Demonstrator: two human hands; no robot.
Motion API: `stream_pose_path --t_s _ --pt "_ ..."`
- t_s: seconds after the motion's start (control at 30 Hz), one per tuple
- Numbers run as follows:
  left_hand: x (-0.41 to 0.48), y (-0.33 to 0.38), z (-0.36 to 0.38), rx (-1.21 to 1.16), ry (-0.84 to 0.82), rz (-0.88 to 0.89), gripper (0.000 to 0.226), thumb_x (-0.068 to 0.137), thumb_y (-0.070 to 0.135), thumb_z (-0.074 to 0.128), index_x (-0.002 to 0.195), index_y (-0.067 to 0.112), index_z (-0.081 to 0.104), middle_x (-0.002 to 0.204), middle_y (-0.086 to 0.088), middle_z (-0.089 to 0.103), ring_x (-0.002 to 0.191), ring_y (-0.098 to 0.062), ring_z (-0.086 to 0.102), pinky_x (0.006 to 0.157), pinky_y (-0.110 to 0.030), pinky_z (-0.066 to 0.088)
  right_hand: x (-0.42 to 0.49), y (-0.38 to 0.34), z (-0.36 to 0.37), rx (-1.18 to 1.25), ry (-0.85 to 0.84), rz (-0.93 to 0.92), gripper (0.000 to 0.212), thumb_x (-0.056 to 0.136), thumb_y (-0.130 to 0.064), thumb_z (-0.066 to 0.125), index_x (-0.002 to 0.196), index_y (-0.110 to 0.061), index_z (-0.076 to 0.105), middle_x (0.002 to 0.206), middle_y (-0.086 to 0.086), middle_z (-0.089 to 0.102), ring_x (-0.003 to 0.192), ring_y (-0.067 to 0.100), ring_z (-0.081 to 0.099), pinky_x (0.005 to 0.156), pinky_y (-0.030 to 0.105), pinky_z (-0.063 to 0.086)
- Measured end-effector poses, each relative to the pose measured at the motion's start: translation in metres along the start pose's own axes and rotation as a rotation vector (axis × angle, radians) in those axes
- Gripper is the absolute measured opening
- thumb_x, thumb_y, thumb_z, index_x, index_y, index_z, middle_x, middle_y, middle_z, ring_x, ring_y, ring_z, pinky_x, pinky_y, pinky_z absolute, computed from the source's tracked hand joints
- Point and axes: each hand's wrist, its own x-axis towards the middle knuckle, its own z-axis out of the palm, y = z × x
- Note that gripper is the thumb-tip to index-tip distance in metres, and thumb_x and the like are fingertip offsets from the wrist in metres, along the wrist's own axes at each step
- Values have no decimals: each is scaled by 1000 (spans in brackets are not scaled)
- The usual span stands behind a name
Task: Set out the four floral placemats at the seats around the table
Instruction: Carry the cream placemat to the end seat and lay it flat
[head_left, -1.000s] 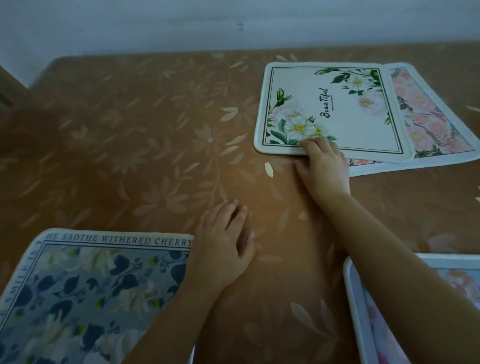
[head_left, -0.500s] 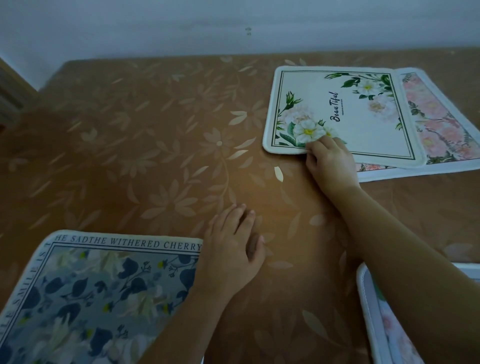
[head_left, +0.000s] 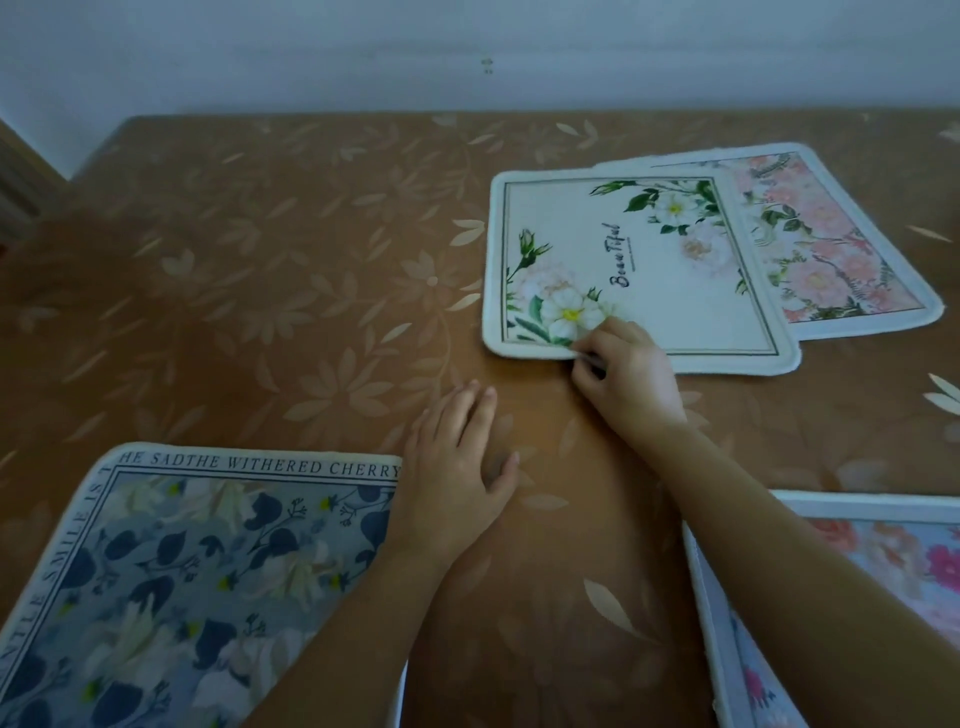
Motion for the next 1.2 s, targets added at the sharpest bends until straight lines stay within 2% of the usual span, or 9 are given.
stream_pose_path --t_s 0.17,0.27,0.37,0.5,0.63,0.8,0.9,1.07,1.2 --pt "-1 7 -12 -40 21 -18 63 76 17 69 131 3 41 134 -19 47 122 -35 44 98 -50 36 -43 -29 -16 40 -99 -25 11 67 8 69 76 2 67 75 17 63 72 35 58 57 41 51" --pt "-12 10 -24 -82 82 16 41 77 8 68 116 2 56 122 -20 56 115 -34 50 96 -55 40 -64 -48 -27 63 -137 -36 13 65 9 71 74 1 68 73 16 64 71 34 61 56 41 54" --pt "-30 14 -37 -104 131 158 20 82 9 58 99 0 63 105 -17 62 104 -25 52 89 -44 42 -82 -71 -36 92 -154 -58 12 65 9 71 74 1 68 73 16 65 71 34 62 57 41 55" --pt "-59 17 -62 -139 105 216 19 84 13 51 91 1 65 89 -13 63 91 -20 49 79 -35 42 -109 -106 -45 122 -170 -100 11 68 7 71 76 0 68 74 15 64 71 32 61 58 35 52" --pt "-97 10 -87 -217 64 165 8 78 3 64 85 1 67 79 -13 61 80 -17 51 69 -30 44 -145 -137 -48 130 -178 -80 10 71 4 71 78 -3 67 78 12 64 74 29 60 61 28 43" --pt "-158 -5 -117 -341 9 56 13 72 -8 70 83 -2 68 77 -16 60 68 -21 55 61 -30 49 -199 -171 -53 126 -220 -46 15 70 4 73 81 -5 68 80 10 64 75 30 60 63 31 46" --pt "-194 -20 -140 -385 23 -25 15 70 -11 71 83 -3 69 78 -16 60 71 -19 57 62 -30 51 -229 -193 -56 105 -231 -27 18 67 7 74 80 -5 68 78 10 63 73 30 60 60 27 43" --pt "-257 -52 -189 -369 24 -116 13 70 -9 71 81 -2 69 79 -14 59 71 -21 56 65 -30 50 -273 -246 -56 69 -244 -12 18 66 7 76 79 -3 68 77 12 63 72 32 61 56 33 52" --pt "-306 -85 -227 -364 53 -195 10 74 -6 69 83 0 70 82 -8 57 75 -18 55 69 -13 40 -303 -295 -47 50 -238 -4 16 67 8 74 78 -3 69 77 12 64 72 31 61 58 31 49"
